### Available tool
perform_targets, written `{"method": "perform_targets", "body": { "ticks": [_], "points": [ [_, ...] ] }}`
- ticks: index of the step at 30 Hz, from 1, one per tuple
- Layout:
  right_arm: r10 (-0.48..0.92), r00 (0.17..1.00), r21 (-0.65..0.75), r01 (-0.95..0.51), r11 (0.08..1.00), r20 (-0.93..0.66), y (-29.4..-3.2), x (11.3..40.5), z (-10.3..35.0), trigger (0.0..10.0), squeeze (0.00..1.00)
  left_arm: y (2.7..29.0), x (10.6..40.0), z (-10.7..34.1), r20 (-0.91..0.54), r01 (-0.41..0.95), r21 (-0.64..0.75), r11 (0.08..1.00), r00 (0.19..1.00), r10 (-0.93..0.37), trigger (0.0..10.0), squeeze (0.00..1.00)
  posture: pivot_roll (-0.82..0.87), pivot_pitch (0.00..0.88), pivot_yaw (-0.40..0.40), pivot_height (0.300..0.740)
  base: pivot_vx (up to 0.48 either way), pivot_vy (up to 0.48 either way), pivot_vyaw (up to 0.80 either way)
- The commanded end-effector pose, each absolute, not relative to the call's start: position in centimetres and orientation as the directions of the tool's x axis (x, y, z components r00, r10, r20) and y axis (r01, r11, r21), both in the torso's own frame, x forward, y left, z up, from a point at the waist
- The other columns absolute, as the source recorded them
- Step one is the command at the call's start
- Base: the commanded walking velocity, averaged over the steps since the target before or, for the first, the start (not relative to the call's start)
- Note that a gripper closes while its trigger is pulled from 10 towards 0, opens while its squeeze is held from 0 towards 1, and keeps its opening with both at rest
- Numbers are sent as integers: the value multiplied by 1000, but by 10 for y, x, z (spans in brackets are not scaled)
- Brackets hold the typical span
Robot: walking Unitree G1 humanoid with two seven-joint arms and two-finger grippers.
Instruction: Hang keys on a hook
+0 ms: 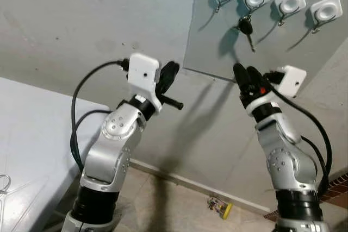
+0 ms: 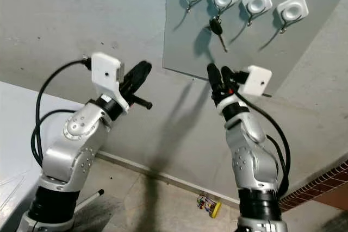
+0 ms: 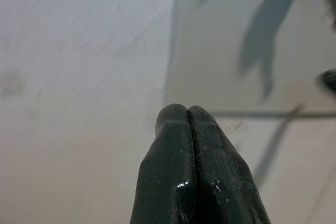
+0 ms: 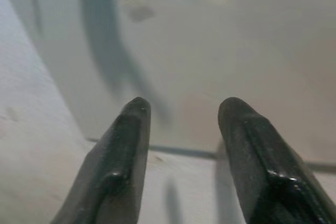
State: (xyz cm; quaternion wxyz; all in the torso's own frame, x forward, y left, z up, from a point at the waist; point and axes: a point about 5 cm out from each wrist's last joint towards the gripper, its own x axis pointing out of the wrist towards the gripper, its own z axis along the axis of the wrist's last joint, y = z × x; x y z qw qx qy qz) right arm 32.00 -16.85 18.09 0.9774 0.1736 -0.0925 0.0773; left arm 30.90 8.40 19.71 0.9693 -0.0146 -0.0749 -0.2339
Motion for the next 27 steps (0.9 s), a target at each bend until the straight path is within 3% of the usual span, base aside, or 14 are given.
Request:
{"method": "perform_targets", "body": {
  "ticks": [1,6,9,10,11,12,19,27],
  "points": [
    [97,971,292,-160,943,219,-170,315,180,10000,1000,91,311,190,140,412,-22,911,903,-405,10000,0,-26,37,-30,740,0,0,0],
    [62,984,238,-102,966,168,-174,309,161,10000,1000,113,317,166,73,274,-103,956,961,-268,10000,0,-27,34,-26,740,0,0,0],
    [72,985,193,-103,976,158,-174,306,156,10000,1000,121,318,164,65,266,-159,951,964,-259,10000,0,-35,30,-26,740,0,0,0],
    [69,985,180,-98,979,161,-175,306,156,10000,941,121,318,165,74,270,-155,950,962,-262,10000,0,-35,31,-25,740,0,0,0],
    [70,984,177,-99,979,162,-174,306,157,10000,835,122,318,166,78,269,-143,953,962,-260,10000,0,-35,31,-25,740,0,0,0],
    [63,981,191,-98,977,182,-174,305,160,10000,0,125,318,167,88,258,-87,962,964,-250,10000,0,-36,32,-24,740,0,0,0],
    [59,979,177,-94,980,193,-171,299,159,10000,0,135,319,159,67,231,-34,972,971,-228,10000,0,-46,35,-4,740,0,0,0],
    [16,978,192,-56,980,206,-170,295,157,10000,0,132,323,153,5,260,-75,963,965,-261,10000,0,-78,32,55,740,0,0,0]
  ]
}}
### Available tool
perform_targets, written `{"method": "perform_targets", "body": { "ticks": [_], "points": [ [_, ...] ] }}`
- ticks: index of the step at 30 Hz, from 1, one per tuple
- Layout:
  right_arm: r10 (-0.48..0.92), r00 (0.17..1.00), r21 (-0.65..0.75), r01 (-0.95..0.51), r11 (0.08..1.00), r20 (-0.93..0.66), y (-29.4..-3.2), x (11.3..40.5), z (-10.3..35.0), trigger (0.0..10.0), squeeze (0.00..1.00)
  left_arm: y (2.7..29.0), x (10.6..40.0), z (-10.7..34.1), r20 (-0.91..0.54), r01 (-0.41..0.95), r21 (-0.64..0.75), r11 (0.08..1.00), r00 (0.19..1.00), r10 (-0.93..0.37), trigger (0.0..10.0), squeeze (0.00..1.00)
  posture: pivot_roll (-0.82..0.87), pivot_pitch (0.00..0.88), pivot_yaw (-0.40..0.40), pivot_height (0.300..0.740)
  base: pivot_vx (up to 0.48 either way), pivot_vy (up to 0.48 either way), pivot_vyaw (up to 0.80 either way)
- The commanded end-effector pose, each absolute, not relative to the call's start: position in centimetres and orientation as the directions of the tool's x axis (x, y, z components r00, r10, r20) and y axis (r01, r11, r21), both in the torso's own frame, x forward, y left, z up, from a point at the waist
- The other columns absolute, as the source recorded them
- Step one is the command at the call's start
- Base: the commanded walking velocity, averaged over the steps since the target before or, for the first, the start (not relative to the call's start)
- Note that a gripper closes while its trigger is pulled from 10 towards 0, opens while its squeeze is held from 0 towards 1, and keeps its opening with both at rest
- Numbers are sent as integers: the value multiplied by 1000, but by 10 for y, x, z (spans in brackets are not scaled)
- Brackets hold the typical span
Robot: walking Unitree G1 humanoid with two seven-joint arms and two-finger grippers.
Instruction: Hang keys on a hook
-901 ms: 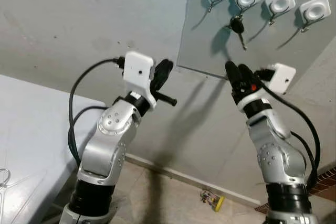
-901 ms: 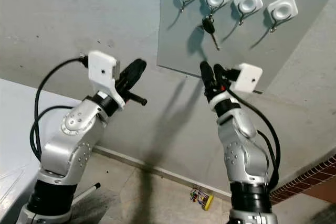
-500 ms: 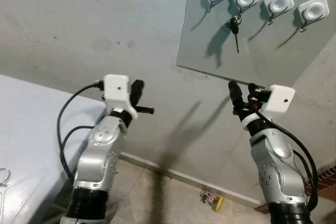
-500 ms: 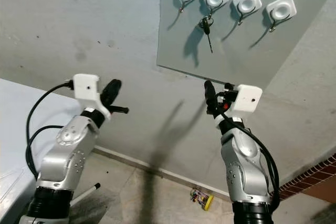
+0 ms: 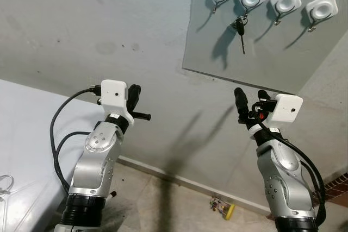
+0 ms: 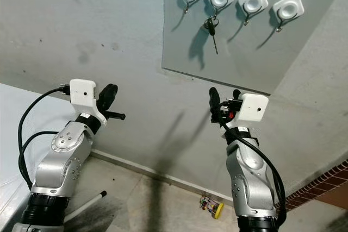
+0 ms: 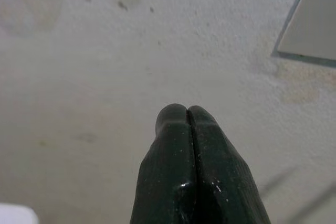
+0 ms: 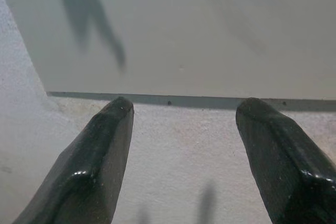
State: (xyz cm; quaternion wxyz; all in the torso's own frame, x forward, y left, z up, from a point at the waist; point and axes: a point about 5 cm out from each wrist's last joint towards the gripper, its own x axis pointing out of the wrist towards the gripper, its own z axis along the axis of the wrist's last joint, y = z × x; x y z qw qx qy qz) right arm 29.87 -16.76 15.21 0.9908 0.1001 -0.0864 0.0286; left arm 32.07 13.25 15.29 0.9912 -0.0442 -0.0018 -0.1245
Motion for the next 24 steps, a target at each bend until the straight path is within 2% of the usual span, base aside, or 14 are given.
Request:
{"method": "perform_targets", "body": {
  "ticks": [1,7,16,22,24],
  "points": [
    [16,978,192,-56,980,206,-170,295,157,10000,0,132,323,153,5,260,-75,963,965,-261,10000,0,-78,32,55,740,0,0,0],
    [-14,978,154,-18,988,207,-173,290,156,10000,0,129,331,152,-46,277,-87,957,959,-281,10000,0,-89,32,65,740,0,0,0],
    [-1,980,96,-19,995,199,-174,294,158,10000,0,132,329,154,-6,263,-75,962,964,-264,10000,0,-73,32,33,740,0,0,0],
    [25,981,59,-37,998,191,-172,295,158,10000,0,134,318,149,33,257,-31,966,966,-256,10000,0,-54,37,13,740,0,0,581],
    [39,981,41,-47,998,189,-171,293,157,10000,0,132,310,145,48,270,-56,961,962,-267,10000,0,-51,38,9,740,0,0,563]
  ]
}}
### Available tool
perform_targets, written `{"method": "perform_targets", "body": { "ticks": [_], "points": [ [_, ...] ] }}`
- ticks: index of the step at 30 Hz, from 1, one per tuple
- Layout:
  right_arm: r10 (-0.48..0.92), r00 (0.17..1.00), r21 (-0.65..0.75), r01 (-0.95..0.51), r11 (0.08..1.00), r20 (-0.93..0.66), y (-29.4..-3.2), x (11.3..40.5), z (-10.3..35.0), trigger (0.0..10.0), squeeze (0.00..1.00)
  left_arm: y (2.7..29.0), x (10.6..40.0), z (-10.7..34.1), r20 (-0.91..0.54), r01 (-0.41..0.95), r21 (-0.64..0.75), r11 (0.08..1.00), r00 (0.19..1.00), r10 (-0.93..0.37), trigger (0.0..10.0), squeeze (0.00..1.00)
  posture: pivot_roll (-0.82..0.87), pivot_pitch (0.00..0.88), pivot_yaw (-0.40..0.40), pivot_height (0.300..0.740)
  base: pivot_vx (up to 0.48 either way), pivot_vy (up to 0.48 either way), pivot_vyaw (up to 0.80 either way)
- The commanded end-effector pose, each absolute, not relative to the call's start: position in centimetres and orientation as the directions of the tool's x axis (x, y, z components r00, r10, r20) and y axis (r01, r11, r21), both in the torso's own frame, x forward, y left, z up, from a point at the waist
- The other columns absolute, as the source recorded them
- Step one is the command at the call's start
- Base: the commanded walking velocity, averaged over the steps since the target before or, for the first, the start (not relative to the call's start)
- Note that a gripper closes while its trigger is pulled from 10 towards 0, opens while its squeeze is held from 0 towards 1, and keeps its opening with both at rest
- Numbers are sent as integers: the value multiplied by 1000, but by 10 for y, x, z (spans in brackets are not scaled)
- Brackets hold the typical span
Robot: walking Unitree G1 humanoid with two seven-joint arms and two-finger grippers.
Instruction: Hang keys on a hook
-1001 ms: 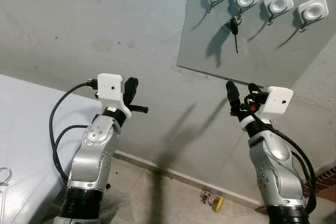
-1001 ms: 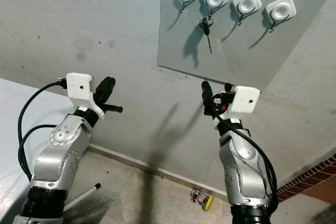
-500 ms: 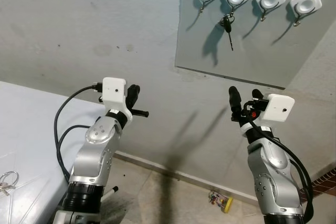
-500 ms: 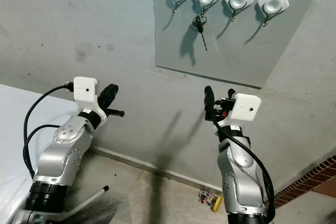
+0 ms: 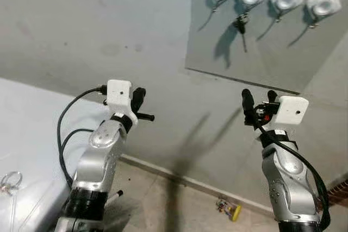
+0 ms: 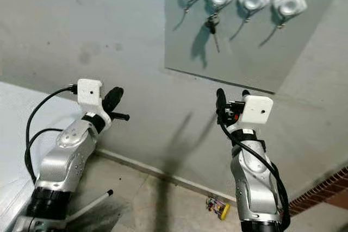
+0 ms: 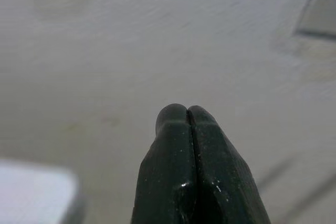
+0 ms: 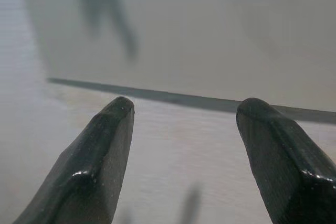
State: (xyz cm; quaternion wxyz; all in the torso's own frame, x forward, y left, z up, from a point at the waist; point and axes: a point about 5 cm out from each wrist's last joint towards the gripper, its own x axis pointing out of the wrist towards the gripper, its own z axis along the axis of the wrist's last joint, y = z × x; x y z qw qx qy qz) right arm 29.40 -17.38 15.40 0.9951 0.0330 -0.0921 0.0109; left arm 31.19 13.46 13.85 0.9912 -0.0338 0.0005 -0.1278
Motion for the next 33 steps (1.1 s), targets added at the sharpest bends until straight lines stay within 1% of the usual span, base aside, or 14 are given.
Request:
{"method": "perform_targets", "body": {
  "ticks": [1,3,7,15,24,27,29,33],
  "points": [
    [42,980,31,-49,998,195,-170,292,158,10000,0,131,307,145,56,277,-55,959,960,-274,10000,0,-48,41,6,740,0,0,600],
    [66,979,13,-70,997,195,-167,292,159,10000,0,128,303,141,49,281,-38,959,959,-279,10000,0,-46,42,4,740,0,0,800],
    [81,976,-5,-82,997,204,-164,294,162,10000,0,126,304,142,55,284,-49,958,958,-281,10000,0,-39,44,-2,740,0,0,800],
    [90,976,-10,-90,996,199,-164,295,162,10000,0,134,309,151,87,263,-49,963,962,-259,10000,0,-37,47,-6,740,0,0,800],
    [100,976,-12,-99,995,194,-164,296,162,10000,0,133,315,163,120,259,-41,965,960,-253,10000,0,-34,48,-14,740,0,0,800],
    [106,976,-30,-102,994,190,-165,298,162,10000,0,134,314,160,114,259,-34,965,961,-254,10000,0,-33,43,-22,740,0,0,800],
    [106,977,-16,-105,994,188,-166,299,162,10000,0,134,314,158,108,255,-33,966,962,-250,10000,0,-33,43,-25,740,0,0,800],
    [110,975,-34,-106,994,191,-167,300,163,10000,0,135,314,156,94,250,-53,967,965,-245,10000,0,-31,33,-30,740,0,0,800]
  ]
}}
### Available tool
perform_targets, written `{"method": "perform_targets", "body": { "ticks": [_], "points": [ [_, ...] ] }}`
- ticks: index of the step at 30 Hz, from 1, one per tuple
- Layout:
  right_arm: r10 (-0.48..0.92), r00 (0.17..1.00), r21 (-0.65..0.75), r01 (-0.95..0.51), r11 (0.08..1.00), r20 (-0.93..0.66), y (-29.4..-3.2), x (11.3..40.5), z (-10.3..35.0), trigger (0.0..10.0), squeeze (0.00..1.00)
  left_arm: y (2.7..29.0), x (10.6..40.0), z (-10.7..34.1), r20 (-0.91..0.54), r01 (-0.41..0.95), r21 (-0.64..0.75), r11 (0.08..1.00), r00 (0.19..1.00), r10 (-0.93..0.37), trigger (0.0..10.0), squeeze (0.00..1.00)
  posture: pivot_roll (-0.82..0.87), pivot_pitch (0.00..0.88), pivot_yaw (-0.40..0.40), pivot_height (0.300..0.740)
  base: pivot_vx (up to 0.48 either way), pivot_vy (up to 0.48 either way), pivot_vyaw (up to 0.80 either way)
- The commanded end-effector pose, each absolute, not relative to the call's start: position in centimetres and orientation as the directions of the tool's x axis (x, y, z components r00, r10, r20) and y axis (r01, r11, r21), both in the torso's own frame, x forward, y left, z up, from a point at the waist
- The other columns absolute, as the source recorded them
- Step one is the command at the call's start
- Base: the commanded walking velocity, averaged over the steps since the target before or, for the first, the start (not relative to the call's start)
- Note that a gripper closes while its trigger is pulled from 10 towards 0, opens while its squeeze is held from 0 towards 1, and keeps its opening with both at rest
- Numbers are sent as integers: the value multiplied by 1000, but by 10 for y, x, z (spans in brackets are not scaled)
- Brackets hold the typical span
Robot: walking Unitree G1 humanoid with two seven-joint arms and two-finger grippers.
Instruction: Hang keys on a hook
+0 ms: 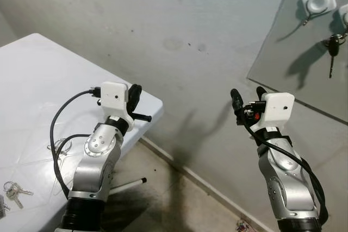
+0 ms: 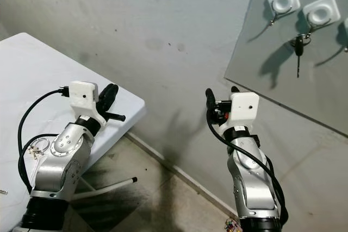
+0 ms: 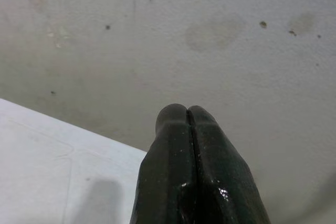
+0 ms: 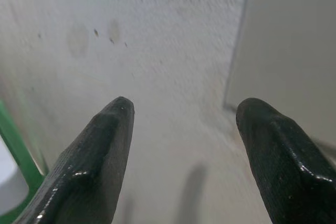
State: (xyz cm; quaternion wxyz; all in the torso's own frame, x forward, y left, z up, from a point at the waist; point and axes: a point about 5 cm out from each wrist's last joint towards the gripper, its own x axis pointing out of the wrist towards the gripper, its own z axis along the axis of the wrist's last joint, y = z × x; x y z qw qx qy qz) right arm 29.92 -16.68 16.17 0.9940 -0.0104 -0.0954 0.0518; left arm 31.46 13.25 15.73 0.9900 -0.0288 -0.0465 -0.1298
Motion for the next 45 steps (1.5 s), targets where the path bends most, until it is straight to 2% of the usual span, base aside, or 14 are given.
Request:
{"method": "perform_targets", "body": {
  "ticks": [1,23,43,45],
  "points": [
    [111,975,-32,-107,994,191,-168,300,164,10000,0,135,314,156,91,249,-60,967,966,-243,10000,0,-31,33,-30,740,0,0,800],
    [118,976,-47,-112,993,182,-175,301,163,10000,0,134,314,155,102,246,-60,967,966,-240,10000,0,-26,24,-37,740,0,0,800],
    [137,974,-66,-127,990,180,-174,305,166,10000,0,132,316,159,108,266,-51,963,960,-260,10000,0,-23,50,-48,740,0,0,800],
    [140,972,-70,-129,989,189,-174,305,167,10000,0,133,316,157,102,251,-65,966,965,-243,10000,0,-23,50,-48,740,0,0,0]
  ]
}}
